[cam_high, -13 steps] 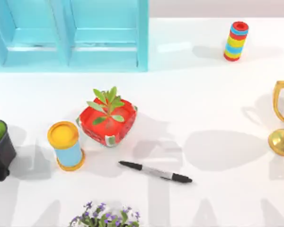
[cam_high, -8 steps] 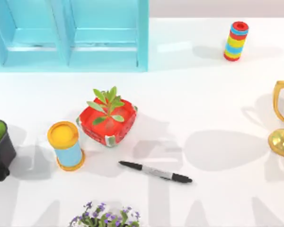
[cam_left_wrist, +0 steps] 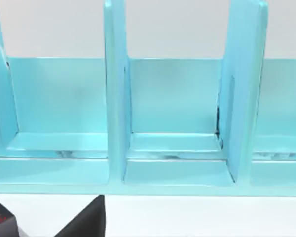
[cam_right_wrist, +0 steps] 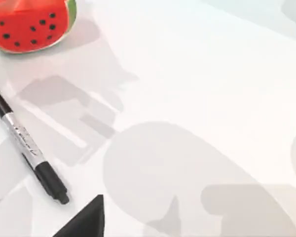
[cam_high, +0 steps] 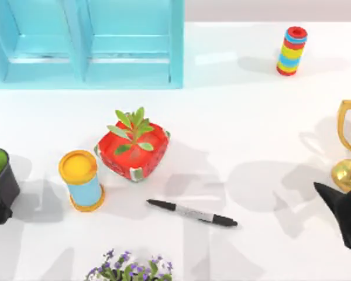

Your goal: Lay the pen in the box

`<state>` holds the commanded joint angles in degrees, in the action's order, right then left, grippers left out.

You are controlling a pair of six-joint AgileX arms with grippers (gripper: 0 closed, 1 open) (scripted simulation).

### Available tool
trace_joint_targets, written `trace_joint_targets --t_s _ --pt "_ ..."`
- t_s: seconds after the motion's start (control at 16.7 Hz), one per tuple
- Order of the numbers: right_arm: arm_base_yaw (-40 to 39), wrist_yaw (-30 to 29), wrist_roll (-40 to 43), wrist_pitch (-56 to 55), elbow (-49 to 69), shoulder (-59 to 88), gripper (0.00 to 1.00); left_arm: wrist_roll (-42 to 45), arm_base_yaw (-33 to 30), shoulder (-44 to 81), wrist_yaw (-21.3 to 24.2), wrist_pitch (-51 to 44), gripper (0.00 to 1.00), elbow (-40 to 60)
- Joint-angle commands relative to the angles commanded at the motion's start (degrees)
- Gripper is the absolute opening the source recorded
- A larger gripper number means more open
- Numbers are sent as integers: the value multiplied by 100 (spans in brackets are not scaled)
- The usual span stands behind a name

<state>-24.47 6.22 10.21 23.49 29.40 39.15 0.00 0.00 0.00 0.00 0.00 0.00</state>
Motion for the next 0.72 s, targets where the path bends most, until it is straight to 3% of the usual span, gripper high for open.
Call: trace_joint_targets --t_s 0.36,0.72 --pt "-1397 290 881 2076 2810 4088 100 0 0 0 0 0 100 0" --pt "-1957 343 1572 3824 5364 6902 100 0 0 0 0 0 100 0"
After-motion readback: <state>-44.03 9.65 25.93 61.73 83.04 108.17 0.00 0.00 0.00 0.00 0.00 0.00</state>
